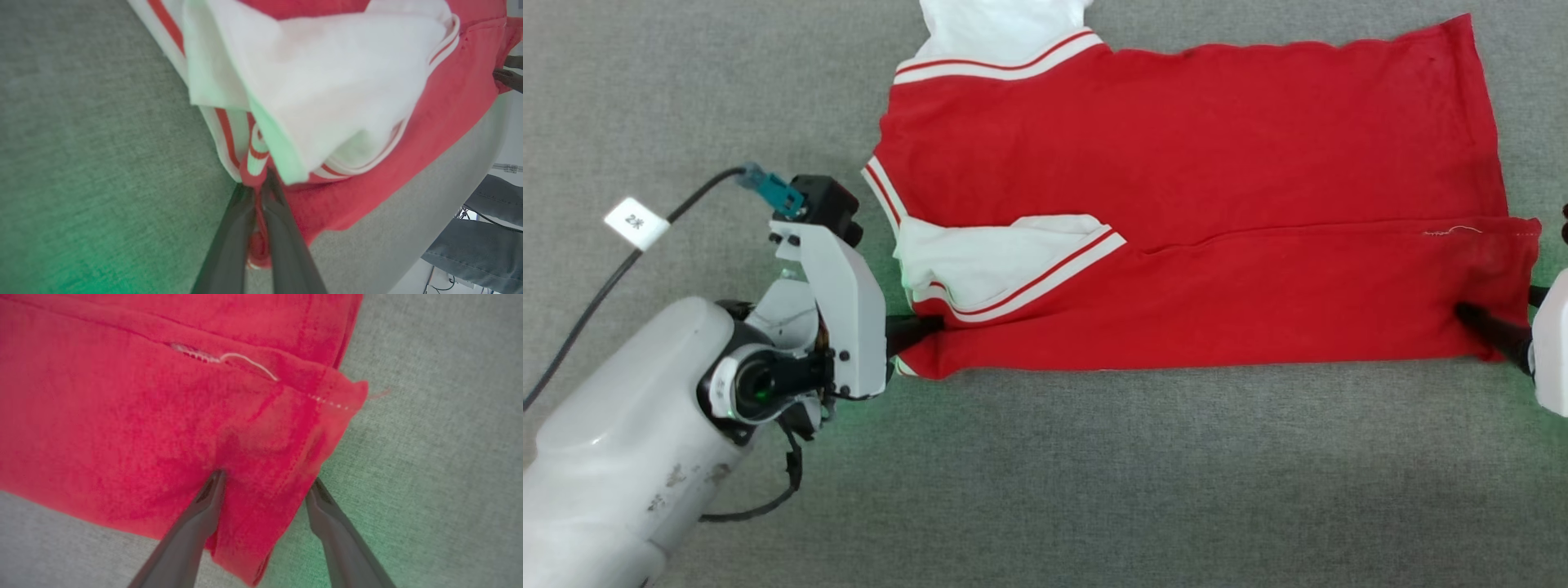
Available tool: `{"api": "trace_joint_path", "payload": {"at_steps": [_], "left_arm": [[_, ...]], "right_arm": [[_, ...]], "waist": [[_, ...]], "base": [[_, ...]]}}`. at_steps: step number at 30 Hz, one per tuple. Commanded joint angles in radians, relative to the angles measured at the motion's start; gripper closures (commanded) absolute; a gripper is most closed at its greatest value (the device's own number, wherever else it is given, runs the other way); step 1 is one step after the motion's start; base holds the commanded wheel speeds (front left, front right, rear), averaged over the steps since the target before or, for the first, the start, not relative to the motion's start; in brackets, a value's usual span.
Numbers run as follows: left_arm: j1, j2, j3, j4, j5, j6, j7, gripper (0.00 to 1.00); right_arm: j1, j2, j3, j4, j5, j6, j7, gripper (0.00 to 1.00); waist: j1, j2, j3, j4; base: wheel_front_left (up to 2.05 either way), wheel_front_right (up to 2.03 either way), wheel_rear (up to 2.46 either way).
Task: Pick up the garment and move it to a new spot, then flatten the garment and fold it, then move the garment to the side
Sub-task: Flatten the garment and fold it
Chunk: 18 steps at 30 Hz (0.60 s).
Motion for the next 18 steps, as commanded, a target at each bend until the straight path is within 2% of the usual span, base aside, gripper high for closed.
{"api": "trace_joint_path", "payload": {"at_steps": [1, 6, 10, 18], "left_arm": [[0.046, -0.036, -0.043, 0.021, 0.007, -0.003, 0.002, 1.00], [0.078, -0.010, -0.024, 0.022, -0.008, -0.024, -0.025, 1.00], [0.107, 0.026, -0.002, -0.030, -0.033, -0.032, -0.036, 1.00], [0.221, 0.164, 0.046, -0.249, -0.083, 0.014, -0.058, 1.00]], "right_arm": [[0.028, 0.040, 0.030, 0.030, 0.015, -0.001, -0.001, 1.00], [0.047, 0.023, 0.028, 0.024, 0.039, -0.001, -0.039, 1.00], [0.064, -0.004, 0.023, -0.006, 0.060, -0.001, -0.041, 1.00], [0.189, -0.097, -0.006, -0.140, 0.121, -0.001, -0.006, 1.00]], "waist": [[0.0000, 0.0000, -0.003, 0.001], [0.0000, 0.0000, -0.035, -0.008], [0.0000, 0.0000, -0.063, -0.010], [0.0000, 0.0000, -0.089, -0.003]], "base": [[0.00, 0.00, 0.00], [0.00, 0.00, 0.00], [0.00, 0.00, 0.00], [0.00, 0.00, 0.00]]}}
